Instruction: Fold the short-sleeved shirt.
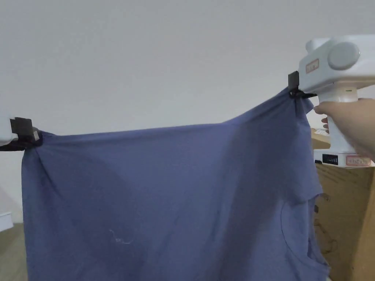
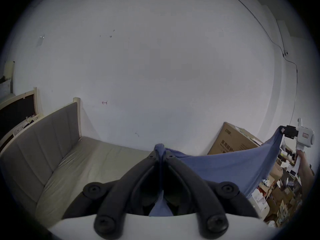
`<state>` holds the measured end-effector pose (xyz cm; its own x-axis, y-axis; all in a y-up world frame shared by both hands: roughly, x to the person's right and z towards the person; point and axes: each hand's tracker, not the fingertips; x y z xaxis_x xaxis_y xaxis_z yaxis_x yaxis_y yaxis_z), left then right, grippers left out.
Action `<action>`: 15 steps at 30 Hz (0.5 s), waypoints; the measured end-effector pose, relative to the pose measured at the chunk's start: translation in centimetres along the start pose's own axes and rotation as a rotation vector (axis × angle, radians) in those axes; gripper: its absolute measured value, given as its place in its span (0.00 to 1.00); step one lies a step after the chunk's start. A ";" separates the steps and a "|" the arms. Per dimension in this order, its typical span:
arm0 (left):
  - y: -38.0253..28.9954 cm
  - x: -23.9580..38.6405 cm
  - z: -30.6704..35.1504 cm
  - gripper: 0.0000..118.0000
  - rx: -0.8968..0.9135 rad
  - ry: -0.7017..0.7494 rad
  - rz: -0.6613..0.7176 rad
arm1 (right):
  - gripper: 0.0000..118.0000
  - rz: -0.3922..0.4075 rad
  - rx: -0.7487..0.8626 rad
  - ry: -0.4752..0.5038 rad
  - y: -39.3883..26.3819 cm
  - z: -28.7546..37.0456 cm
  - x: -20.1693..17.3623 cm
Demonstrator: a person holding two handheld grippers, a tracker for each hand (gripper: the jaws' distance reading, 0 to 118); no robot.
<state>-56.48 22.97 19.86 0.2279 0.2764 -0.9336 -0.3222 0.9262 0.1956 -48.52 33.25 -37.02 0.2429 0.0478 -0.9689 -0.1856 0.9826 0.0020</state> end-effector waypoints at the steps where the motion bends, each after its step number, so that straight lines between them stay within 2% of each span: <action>1: 0.4 -0.1 -0.9 0.01 0.015 0.004 0.001 | 0.00 0.009 0.014 -0.009 0.5 -0.4 -0.2; 6: 1.3 1.5 -3.0 0.01 0.105 -0.014 0.000 | 0.00 0.036 0.083 -0.068 1.3 -2.1 -1.1; 10: 0.7 1.7 -4.3 0.01 0.141 -0.019 0.006 | 0.00 0.014 0.117 -0.079 -0.1 -3.3 -1.2; 15: -5.2 -0.4 -7.1 0.01 0.004 0.015 0.014 | 0.00 -0.034 -0.044 -0.021 -8.4 -6.6 -0.4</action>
<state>-61.41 16.24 17.13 0.2096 0.2850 -0.9353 -0.3215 0.9235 0.2094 -53.38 23.77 -38.26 0.2695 0.0192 -0.9628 -0.2182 0.9750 -0.0417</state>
